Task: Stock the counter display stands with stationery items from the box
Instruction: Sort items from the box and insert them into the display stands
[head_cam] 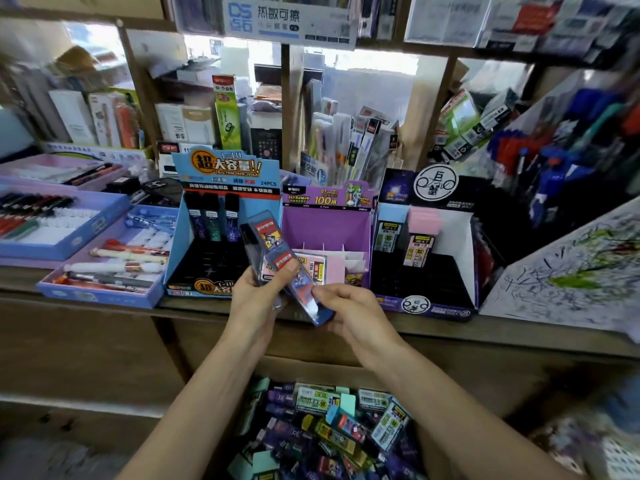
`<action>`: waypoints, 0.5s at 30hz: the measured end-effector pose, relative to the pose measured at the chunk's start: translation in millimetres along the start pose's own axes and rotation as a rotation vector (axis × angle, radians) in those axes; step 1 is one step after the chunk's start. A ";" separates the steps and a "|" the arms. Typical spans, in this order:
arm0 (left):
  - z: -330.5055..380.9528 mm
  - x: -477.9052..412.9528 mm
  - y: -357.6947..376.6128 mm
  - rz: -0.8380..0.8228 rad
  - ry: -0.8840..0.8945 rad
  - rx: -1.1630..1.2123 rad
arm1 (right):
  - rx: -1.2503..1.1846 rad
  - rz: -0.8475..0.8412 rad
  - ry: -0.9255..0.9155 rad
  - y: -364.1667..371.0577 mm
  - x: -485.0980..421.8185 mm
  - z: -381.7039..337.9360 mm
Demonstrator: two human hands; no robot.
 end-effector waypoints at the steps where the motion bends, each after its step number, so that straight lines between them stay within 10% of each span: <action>1: -0.9 0.4 0.4 -0.001 -0.006 0.004 | 0.065 0.025 -0.037 -1.6 1.1 -2.3; 15: 5.7 -2.2 -6.8 -0.005 -0.021 0.183 | 0.448 0.054 -0.222 -35.1 -0.7 -37.5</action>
Point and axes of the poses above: each hand's wrist, its own x-axis away from the middle knuckle, its own y-axis out of the palm, z = x × y, the point moved 2 cm from there along -x, towards the middle knuckle, and after that the axes turned 1 degree about x, right-handed, at the moved point
